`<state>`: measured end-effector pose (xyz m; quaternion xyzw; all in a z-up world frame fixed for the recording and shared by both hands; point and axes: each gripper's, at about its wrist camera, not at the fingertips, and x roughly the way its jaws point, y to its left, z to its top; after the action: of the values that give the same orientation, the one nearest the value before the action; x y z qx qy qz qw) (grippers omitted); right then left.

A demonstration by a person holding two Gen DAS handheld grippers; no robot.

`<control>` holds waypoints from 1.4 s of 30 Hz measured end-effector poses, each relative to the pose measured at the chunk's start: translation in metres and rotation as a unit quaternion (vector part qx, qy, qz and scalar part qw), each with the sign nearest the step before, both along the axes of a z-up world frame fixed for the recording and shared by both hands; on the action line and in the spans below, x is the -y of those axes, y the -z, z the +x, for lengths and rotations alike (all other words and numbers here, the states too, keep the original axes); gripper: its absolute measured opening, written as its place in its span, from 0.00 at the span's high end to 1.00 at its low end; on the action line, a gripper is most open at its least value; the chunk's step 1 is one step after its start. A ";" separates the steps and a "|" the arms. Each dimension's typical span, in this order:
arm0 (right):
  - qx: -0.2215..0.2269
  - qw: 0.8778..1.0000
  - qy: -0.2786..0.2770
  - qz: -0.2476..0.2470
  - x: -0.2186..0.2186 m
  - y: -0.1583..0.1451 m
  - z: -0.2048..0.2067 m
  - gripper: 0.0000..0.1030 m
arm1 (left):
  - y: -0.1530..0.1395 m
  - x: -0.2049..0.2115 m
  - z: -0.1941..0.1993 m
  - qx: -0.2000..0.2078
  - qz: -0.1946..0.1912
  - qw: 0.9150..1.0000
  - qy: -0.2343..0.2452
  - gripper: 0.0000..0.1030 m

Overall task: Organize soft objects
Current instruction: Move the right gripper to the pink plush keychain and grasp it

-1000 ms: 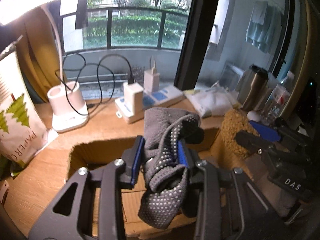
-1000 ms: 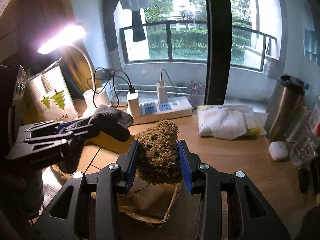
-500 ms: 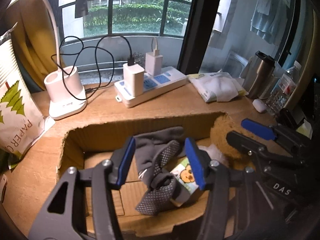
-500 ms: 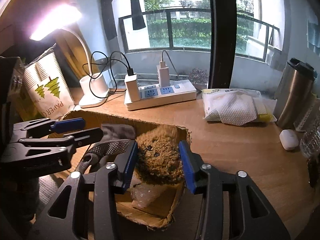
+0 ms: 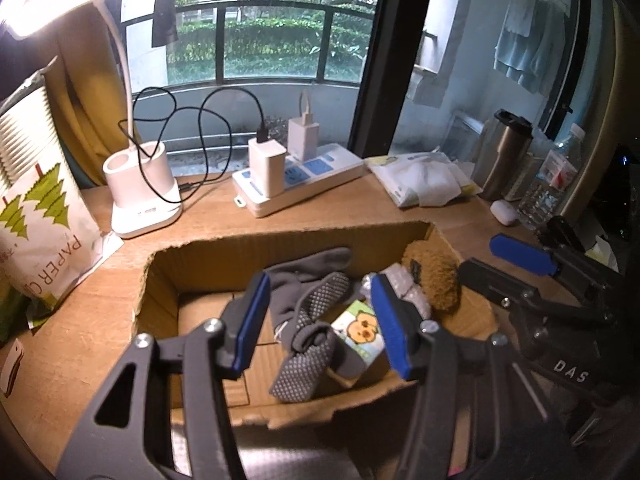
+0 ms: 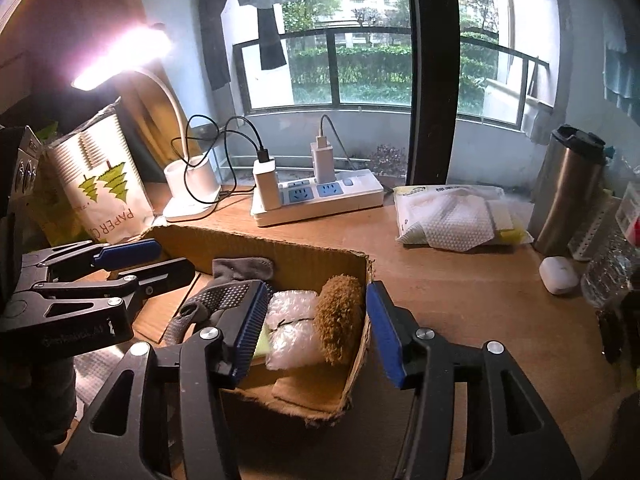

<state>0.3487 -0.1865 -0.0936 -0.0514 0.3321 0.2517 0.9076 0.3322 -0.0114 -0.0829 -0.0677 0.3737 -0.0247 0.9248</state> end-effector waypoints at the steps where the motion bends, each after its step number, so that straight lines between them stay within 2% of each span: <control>1: 0.001 1.000 0.000 0.000 0.000 -0.001 -0.003 0.47 | -0.001 0.001 -0.003 0.002 0.000 1.000 0.001 0.48; 8: 0.014 1.000 0.003 -0.002 0.003 -0.012 -0.027 0.47 | -0.011 0.007 -0.027 0.019 0.004 1.000 0.007 0.45; 9: 0.015 1.000 0.004 -0.002 0.003 -0.013 -0.030 0.47 | -0.012 0.007 -0.031 0.023 0.005 1.000 0.008 0.36; 11: 0.018 1.000 0.005 -0.003 0.004 -0.015 -0.038 0.47 | -0.015 0.006 -0.039 0.031 -0.001 0.999 0.008 0.29; 29: 0.030 0.999 0.009 -0.014 0.002 -0.017 -0.100 0.47 | -0.020 -0.002 -0.101 0.049 -0.004 0.999 0.010 0.28; 42: 0.014 1.000 0.007 -0.020 -0.001 0.000 -0.140 0.47 | -0.009 -0.004 -0.140 0.041 -0.007 0.999 0.014 0.28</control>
<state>0.2088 -0.1856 -0.0935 -0.0704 0.3242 0.2377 0.9129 0.1925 -0.0075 -0.0743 -0.0684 0.3365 -0.0428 0.9382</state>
